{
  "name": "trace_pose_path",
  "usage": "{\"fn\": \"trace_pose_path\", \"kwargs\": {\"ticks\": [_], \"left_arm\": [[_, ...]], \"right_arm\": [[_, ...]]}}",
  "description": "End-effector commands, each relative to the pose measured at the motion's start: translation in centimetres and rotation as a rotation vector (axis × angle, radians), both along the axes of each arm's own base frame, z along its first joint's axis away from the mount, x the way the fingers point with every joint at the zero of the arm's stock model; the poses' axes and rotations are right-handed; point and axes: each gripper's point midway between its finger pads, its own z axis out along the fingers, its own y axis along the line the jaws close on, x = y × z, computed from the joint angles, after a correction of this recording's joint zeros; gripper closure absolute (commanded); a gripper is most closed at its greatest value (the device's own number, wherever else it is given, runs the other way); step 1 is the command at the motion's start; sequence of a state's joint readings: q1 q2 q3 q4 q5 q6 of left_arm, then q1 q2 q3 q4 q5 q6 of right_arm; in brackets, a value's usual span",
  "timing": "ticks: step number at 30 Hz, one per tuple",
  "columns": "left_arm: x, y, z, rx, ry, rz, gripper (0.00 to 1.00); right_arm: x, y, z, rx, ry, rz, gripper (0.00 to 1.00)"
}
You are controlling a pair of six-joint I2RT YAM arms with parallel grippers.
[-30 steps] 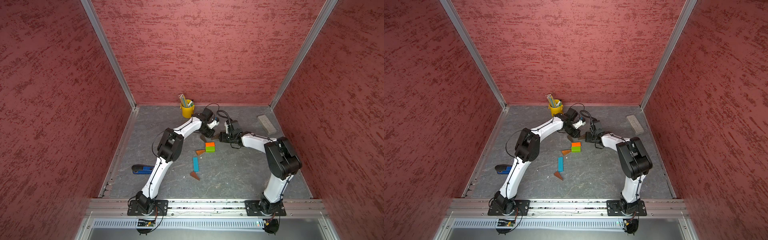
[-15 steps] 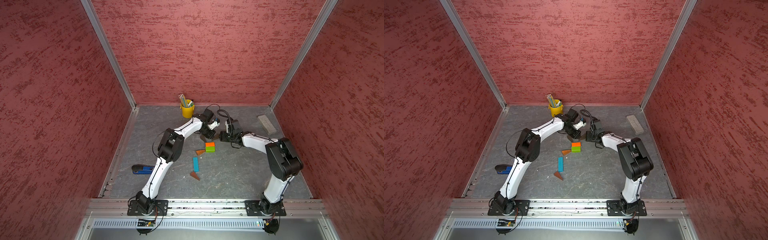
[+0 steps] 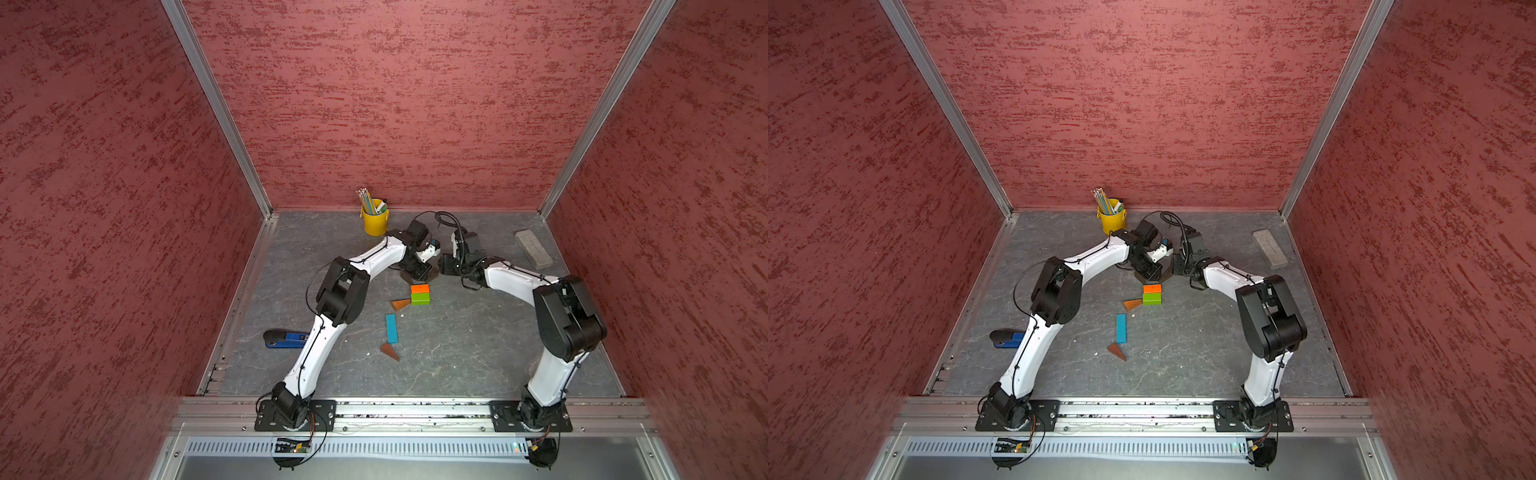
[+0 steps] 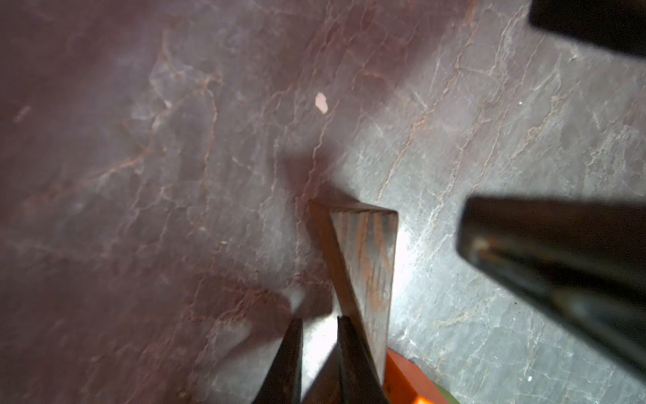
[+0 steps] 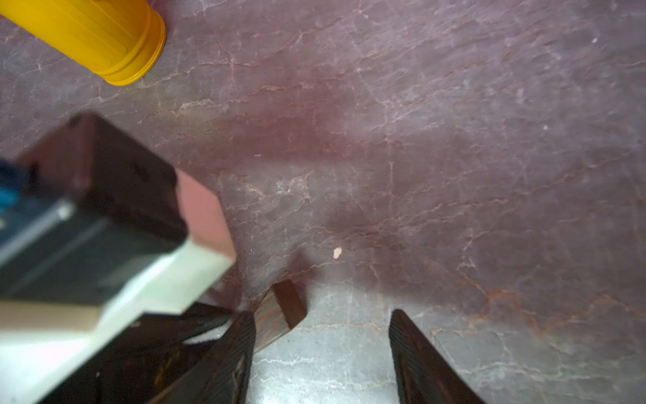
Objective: Assemble a small pinwheel with building blocks
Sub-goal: Assemble the building block at the center of the board, then pick up the building block from the center of the board.
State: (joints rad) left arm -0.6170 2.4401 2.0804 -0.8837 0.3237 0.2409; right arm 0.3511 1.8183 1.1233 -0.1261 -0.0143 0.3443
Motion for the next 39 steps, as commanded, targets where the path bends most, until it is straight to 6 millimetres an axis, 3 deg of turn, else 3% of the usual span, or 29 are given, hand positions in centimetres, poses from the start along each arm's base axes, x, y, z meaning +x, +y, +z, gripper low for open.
{"fn": "trace_pose_path", "kwargs": {"ticks": [1, 6, 14, 19, 22, 25, 27, 30, 31, 33, 37, 39], "left_arm": [[-0.5, -0.4, 2.0, -0.034, -0.007, -0.013, 0.79], [0.2, 0.1, 2.3, -0.019, -0.032, 0.007, 0.79], [2.3, 1.1, 4.6, -0.026, -0.111, 0.057, 0.79], [3.3, 2.0, 8.7, -0.081, -0.192, 0.086, 0.74], [2.4, 3.6, 13.3, -0.141, -0.264, 0.117, 0.73], [0.2, 6.2, 17.8, -0.211, -0.385, 0.154, 0.7], [-1.4, 9.2, 20.1, -0.245, -0.466, 0.216, 0.55], [-4.2, 14.2, 22.4, -0.319, -0.486, 0.317, 0.36], [-5.2, 15.5, 23.0, -0.339, -0.49, 0.334, 0.3], [-7.8, 18.0, 24.0, -0.356, -0.511, 0.36, 0.0], [-12.8, 19.6, 26.2, -0.42, -0.549, 0.324, 0.0], [-14.5, 20.5, 26.9, -0.428, -0.565, 0.354, 0.0]], "right_arm": [[0.8, -0.7, -0.2, -0.013, -0.001, -0.027, 0.36], [0.5, -1.0, -0.8, -0.016, 0.012, -0.028, 0.36], [0.0, -1.2, -1.8, -0.011, 0.027, -0.026, 0.35], [-0.5, -0.8, -0.2, 0.009, -0.037, 0.019, 0.36], [-1.9, 0.0, 2.4, 0.024, -0.167, 0.127, 0.35], [-4.7, 1.8, 6.1, -0.014, -0.363, 0.281, 0.3], [-6.5, 2.8, 8.0, -0.034, -0.434, 0.322, 0.22], [-8.9, 5.2, 7.7, 0.015, -0.376, 0.366, 0.19], [-9.9, 6.2, 7.6, 0.034, -0.367, 0.383, 0.03], [-12.6, 8.5, 7.6, 0.07, -0.372, 0.428, 0.01], [-16.8, 11.9, 8.0, 0.069, -0.402, 0.522, 0.01], [-17.5, 11.7, 7.7, 0.119, -0.423, 0.499, 0.01]]}}
